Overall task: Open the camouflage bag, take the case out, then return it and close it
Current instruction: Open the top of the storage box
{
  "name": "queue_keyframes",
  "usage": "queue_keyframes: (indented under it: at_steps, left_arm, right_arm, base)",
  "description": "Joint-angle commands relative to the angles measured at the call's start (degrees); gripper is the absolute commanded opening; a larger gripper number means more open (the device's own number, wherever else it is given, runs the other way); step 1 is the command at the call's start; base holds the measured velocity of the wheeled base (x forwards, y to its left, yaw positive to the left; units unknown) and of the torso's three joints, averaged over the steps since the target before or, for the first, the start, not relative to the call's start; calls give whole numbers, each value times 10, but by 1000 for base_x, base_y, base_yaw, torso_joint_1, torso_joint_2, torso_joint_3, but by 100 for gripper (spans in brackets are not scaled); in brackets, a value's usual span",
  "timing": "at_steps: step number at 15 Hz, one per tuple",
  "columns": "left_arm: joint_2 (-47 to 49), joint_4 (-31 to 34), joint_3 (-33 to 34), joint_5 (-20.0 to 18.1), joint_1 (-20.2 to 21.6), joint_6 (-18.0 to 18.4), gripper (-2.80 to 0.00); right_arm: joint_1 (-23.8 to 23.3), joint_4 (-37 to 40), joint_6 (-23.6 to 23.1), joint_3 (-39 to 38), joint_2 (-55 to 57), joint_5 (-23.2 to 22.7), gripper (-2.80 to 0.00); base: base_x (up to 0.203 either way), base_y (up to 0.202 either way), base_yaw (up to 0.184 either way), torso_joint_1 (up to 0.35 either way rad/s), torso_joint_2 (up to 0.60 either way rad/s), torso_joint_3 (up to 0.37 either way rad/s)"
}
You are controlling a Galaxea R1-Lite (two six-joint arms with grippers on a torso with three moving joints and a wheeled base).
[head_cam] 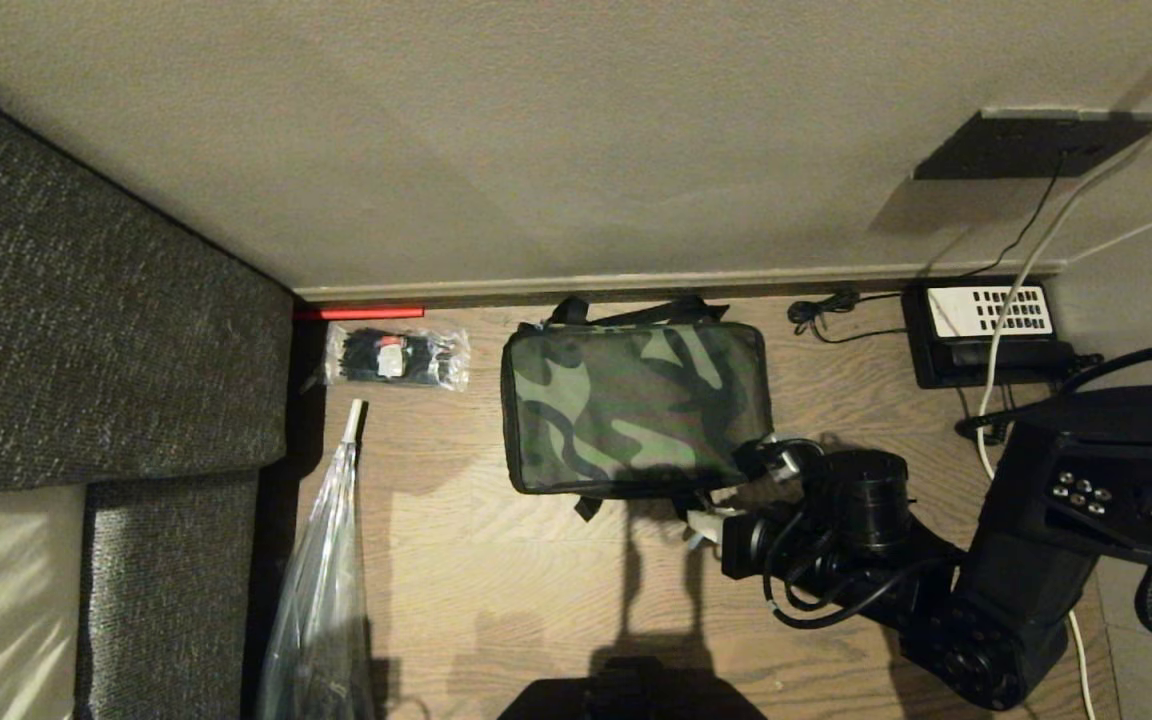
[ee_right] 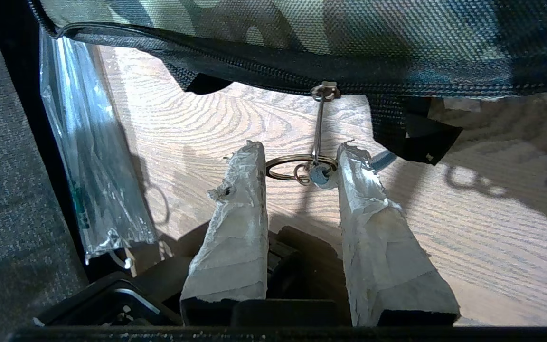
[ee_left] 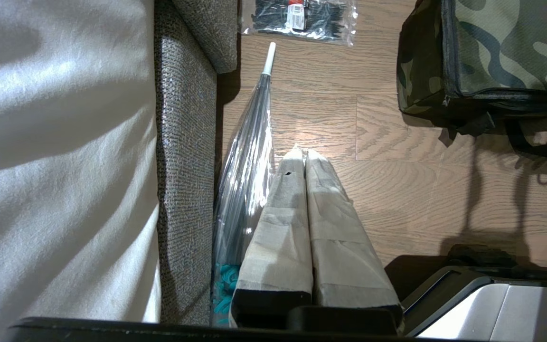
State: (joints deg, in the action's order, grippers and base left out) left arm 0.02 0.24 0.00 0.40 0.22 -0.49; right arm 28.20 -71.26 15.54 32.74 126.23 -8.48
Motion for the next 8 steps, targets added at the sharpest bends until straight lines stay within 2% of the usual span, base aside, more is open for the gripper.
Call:
queue_keyframes:
  at_steps: [1,6,7,8]
  left_arm:
    - [-1,0,2,0,0,0,-280]
    - [-1,0,2,0,0,0,-280]
    - [0,0,2,0,0,0,-280]
    - [0,0,2,0,0,0,-280]
  right_arm:
    - [0,-5,1,0,-6,0,-280]
    - [0,-4,1,-1,-6,-1,-280]
    - [-15,2,-24,-4,0,-5,-280]
    - [-53,8,-54,-8,8,-10,-280]
  base:
    - [0,0,0,0,0,0]
    - [0,0,0,0,0,0]
    - [0,0,0,0,0,0]
    - [0,0,0,0,0,0]
